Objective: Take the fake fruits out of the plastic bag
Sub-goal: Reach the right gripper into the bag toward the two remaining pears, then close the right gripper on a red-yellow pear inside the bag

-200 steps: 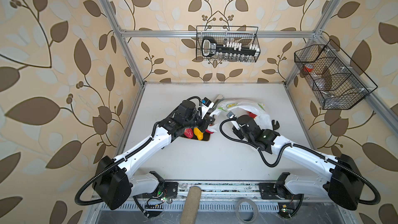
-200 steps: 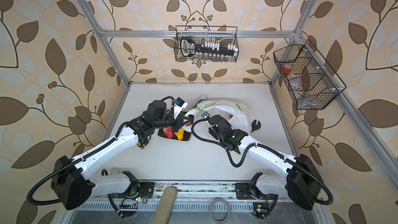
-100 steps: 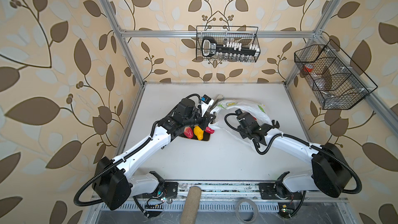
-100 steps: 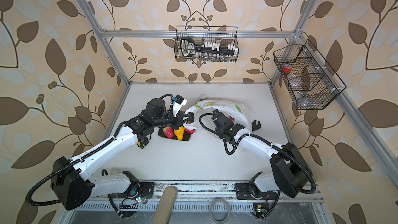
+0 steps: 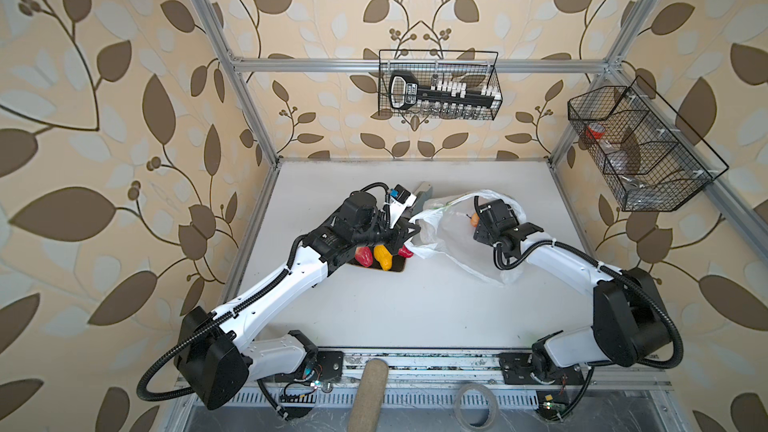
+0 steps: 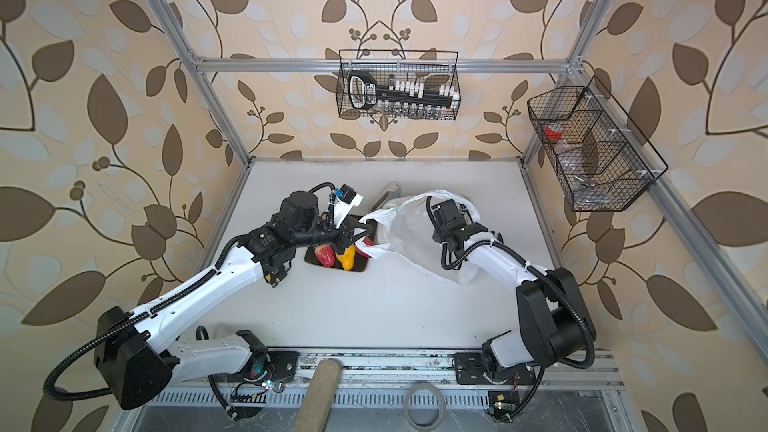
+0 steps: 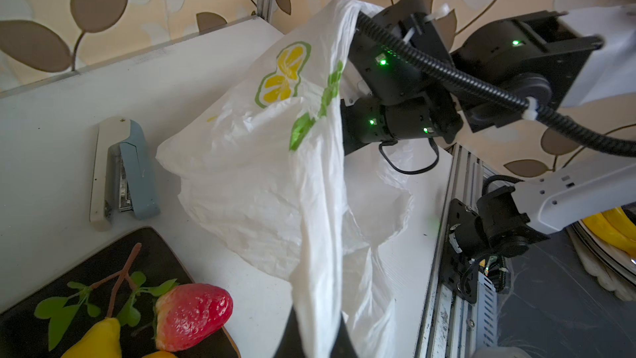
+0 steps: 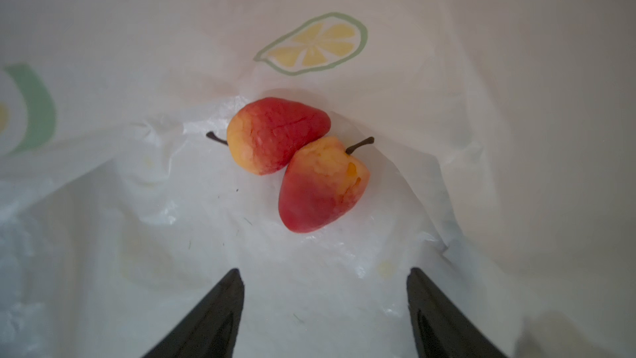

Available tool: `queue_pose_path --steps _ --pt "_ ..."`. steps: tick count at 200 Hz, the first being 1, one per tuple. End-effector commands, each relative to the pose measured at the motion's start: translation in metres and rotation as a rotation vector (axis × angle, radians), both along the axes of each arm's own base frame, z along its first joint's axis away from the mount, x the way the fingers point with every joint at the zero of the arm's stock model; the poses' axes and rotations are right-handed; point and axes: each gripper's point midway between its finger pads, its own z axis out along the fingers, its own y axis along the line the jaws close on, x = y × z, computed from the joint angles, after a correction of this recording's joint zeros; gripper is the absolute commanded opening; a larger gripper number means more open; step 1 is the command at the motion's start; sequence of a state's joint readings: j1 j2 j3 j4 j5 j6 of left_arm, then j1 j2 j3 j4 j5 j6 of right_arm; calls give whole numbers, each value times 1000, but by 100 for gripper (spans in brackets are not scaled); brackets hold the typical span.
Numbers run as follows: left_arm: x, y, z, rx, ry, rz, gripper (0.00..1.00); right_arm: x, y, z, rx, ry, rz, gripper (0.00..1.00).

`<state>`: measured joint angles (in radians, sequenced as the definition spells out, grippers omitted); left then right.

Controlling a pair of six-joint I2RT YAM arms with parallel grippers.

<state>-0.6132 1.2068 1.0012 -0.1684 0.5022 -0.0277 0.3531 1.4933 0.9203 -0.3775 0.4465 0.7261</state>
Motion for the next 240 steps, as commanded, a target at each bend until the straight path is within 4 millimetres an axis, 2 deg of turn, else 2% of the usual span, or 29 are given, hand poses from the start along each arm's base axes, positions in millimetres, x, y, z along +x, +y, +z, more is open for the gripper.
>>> queue_pose_path --steps 1,36,102,131,154,193,240 --pt "-10 -10 20 -39 -28 -67 0 22 -1 5 80 -80 -131 78" --pt "-14 -12 18 -34 -24 -79 0 37 -6 -15 86 -65 -175 78" --pt "-15 -10 16 -17 -30 -73 0 62 -3 -45 62 -21 -132 76" --pt "-15 -8 14 -9 -30 -65 0 66 -8 -61 26 10 -135 74" --pt "-14 -7 13 -4 -29 -57 0 65 -10 -70 15 27 -136 68" --pt "-13 -4 12 4 -35 -34 0 65 -9 -57 18 -3 -101 51" --pt "-3 -3 12 15 -39 5 0 56 -2 -17 62 -75 -26 48"
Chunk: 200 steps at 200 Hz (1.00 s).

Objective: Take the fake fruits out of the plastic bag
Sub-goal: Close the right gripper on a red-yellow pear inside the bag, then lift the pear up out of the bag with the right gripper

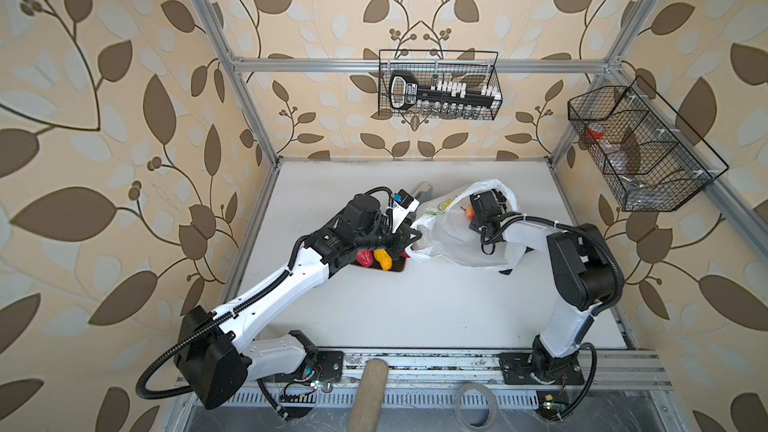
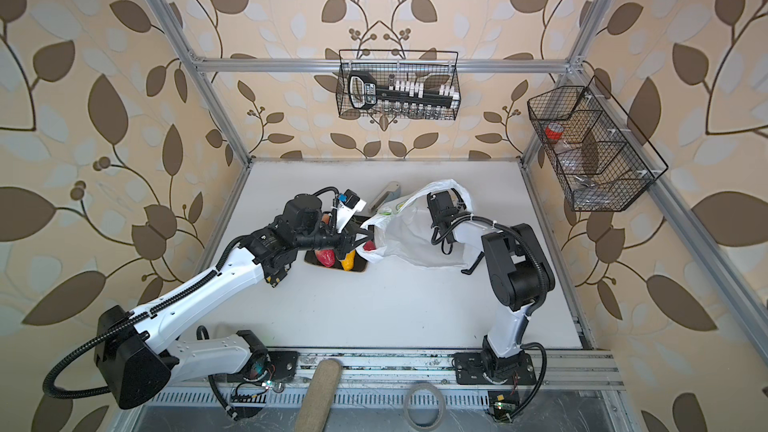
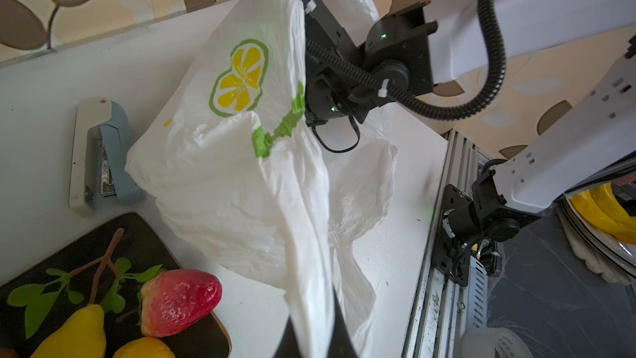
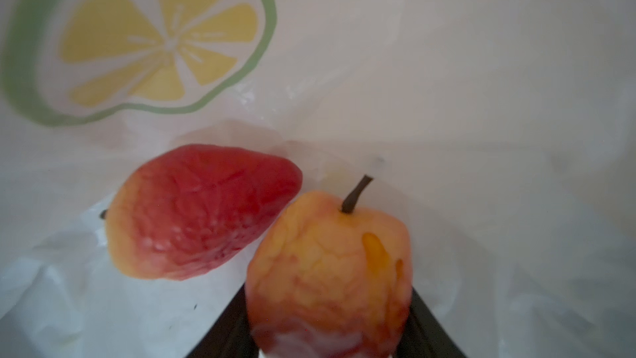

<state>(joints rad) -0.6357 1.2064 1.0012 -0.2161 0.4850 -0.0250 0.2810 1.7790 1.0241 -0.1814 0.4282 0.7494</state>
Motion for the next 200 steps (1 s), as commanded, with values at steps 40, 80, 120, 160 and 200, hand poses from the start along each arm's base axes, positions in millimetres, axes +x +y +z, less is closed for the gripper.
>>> queue_pose_path --steps 40,80,120,160,200 --pt "21 -2 20 6 -73 71 0 -21 18 58 96 -105 163 48" --pt "44 -6 19 18 -78 138 0 -40 37 83 171 -155 296 47" --pt "75 -15 17 32 -76 209 0 -59 67 99 254 -221 513 47" --pt "98 -34 22 15 -65 212 0 -81 89 88 292 -200 692 47" --pt "112 -52 31 -23 -63 185 0 -94 107 65 304 -115 778 46"
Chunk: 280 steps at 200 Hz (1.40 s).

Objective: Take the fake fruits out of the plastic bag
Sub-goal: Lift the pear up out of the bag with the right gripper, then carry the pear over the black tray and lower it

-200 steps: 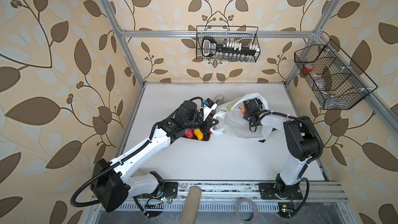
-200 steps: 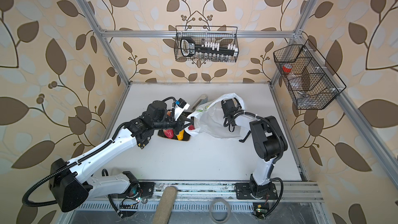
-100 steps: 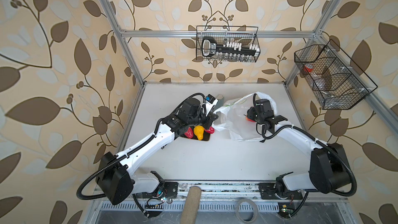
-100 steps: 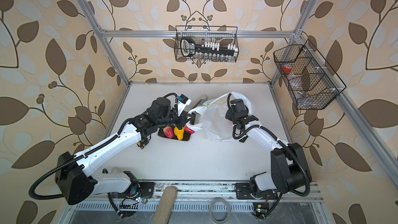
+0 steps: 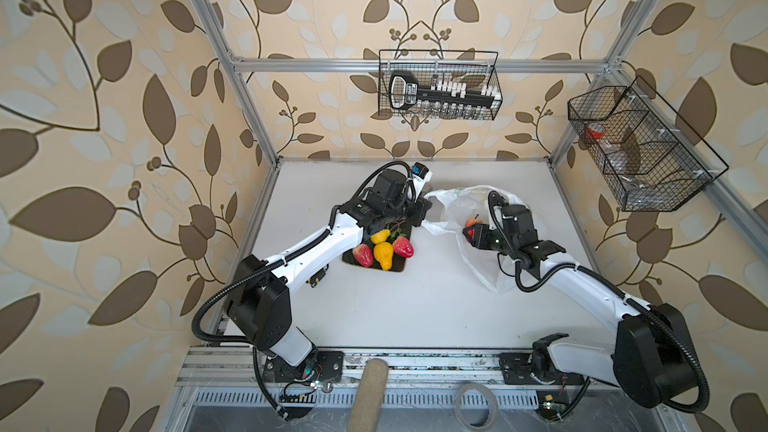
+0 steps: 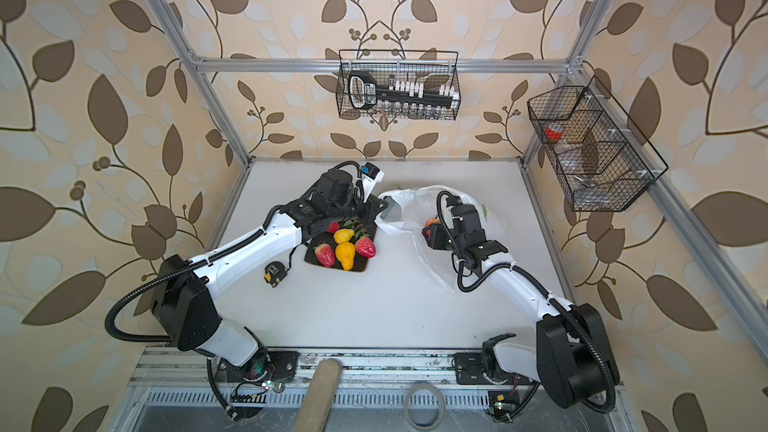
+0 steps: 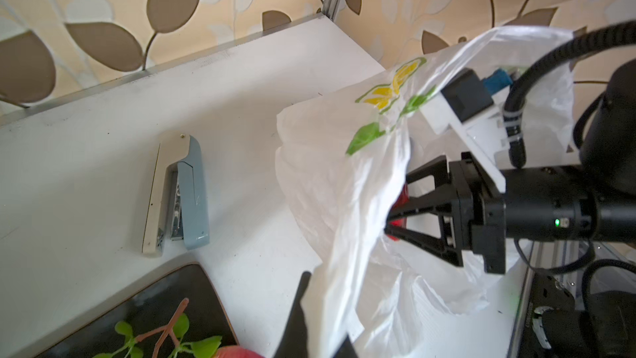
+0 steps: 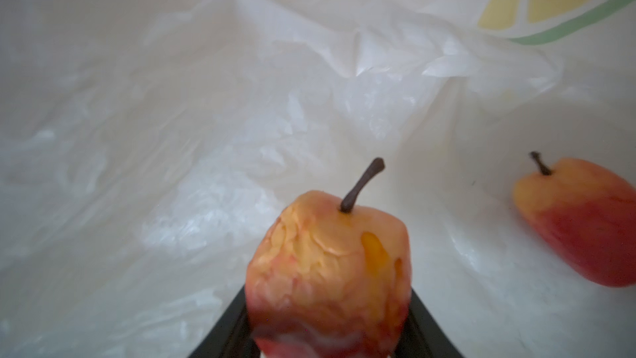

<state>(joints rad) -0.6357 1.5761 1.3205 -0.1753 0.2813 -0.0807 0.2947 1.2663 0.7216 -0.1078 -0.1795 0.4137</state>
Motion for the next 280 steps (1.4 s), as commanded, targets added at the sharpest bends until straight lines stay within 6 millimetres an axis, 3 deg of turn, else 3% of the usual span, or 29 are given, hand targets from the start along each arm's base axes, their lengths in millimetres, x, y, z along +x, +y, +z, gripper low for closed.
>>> queue_pose_path --steps 1,31,70,110,137,175,199,218,222,231,258,280 --pt "8 -15 35 -78 -62 -20 0 -12 20 -11 -2 22 120 46" --pt "26 -15 25 -24 -63 23 0 -19 35 6 -52 -60 185 46" --pt "48 -11 4 78 -44 46 0 -26 30 38 -86 -189 182 45" --pt "59 -11 -5 117 -29 42 0 -39 35 77 -83 -331 231 45" --pt "51 -10 2 107 -13 31 44 -49 47 98 -82 -386 297 45" --pt "21 3 35 77 -54 -14 81 -71 86 117 -67 -434 461 45" --pt "0 21 64 35 -98 -2 96 -81 116 120 -76 -453 573 45" --pt "-10 38 80 1 -111 37 99 -84 139 115 -83 -447 637 45" --pt "-16 46 94 -19 -136 54 99 -84 144 114 -83 -447 648 45" --pt "-18 57 102 -26 -152 105 99 -81 154 110 -83 -441 657 45" --pt "-15 117 133 -32 -228 416 99 -59 182 94 -109 -402 599 45" --pt "-22 171 139 -8 -259 672 99 -35 200 79 -104 -373 509 44"
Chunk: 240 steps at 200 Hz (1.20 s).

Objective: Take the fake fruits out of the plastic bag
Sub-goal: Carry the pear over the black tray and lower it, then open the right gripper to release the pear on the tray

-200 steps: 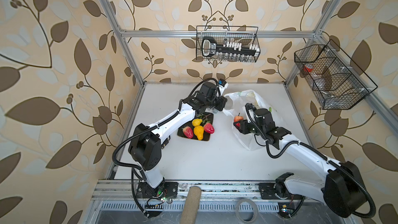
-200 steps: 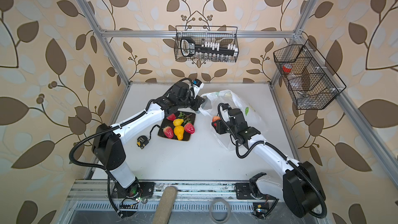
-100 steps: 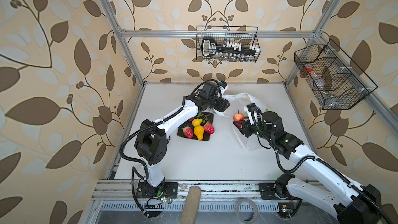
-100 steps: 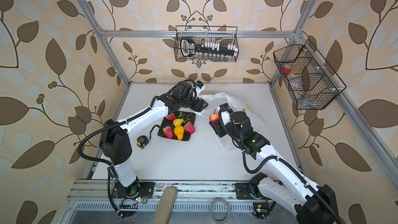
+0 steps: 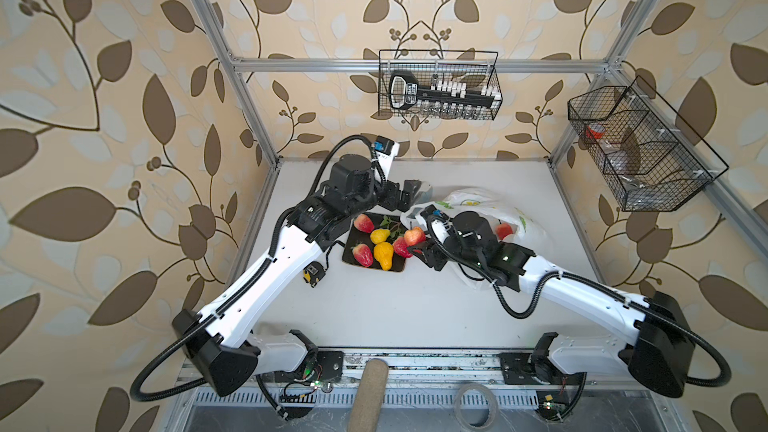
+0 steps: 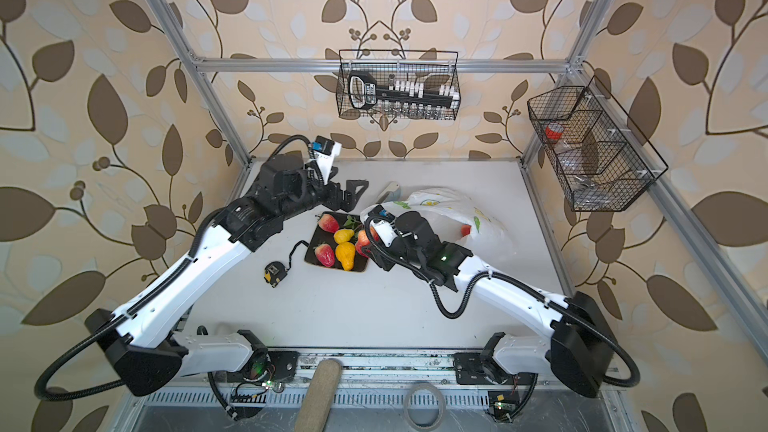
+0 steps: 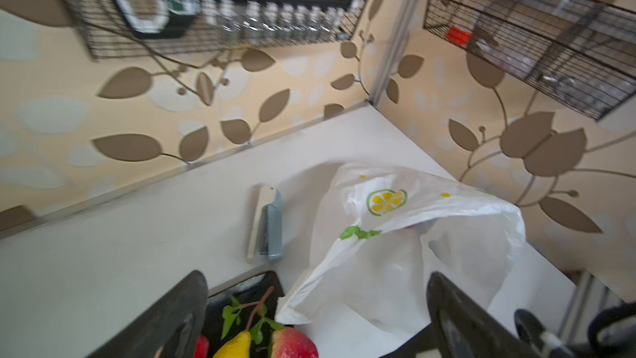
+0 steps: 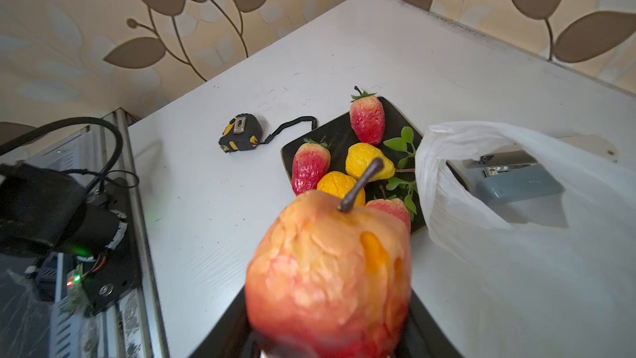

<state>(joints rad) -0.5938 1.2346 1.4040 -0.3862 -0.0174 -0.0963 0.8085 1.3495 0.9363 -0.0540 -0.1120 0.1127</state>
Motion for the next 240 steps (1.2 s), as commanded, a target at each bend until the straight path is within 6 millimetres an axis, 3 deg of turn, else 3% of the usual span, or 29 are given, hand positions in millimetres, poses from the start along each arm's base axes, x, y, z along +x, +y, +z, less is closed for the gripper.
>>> queue_pose_path --steps 1,28,50,92,157,191,240 --pt "4 70 4 -10 -22 362 99 30 18 4 45 -19 -114 44" --pt "-14 112 -11 -11 5 537 99 56 42 -15 44 31 -183 43" --pt "-29 127 -29 -27 46 586 99 76 49 -33 19 79 -265 43" --pt "-42 134 -51 -50 104 601 98 106 45 -74 -92 124 -413 43" --pt "-42 134 -55 -35 109 595 98 126 32 -121 -196 168 -511 50" --pt "-42 133 -55 -37 112 591 98 127 31 -126 -192 179 -524 65" --pt "-40 129 -55 -39 116 579 98 127 33 -98 -141 148 -511 75"
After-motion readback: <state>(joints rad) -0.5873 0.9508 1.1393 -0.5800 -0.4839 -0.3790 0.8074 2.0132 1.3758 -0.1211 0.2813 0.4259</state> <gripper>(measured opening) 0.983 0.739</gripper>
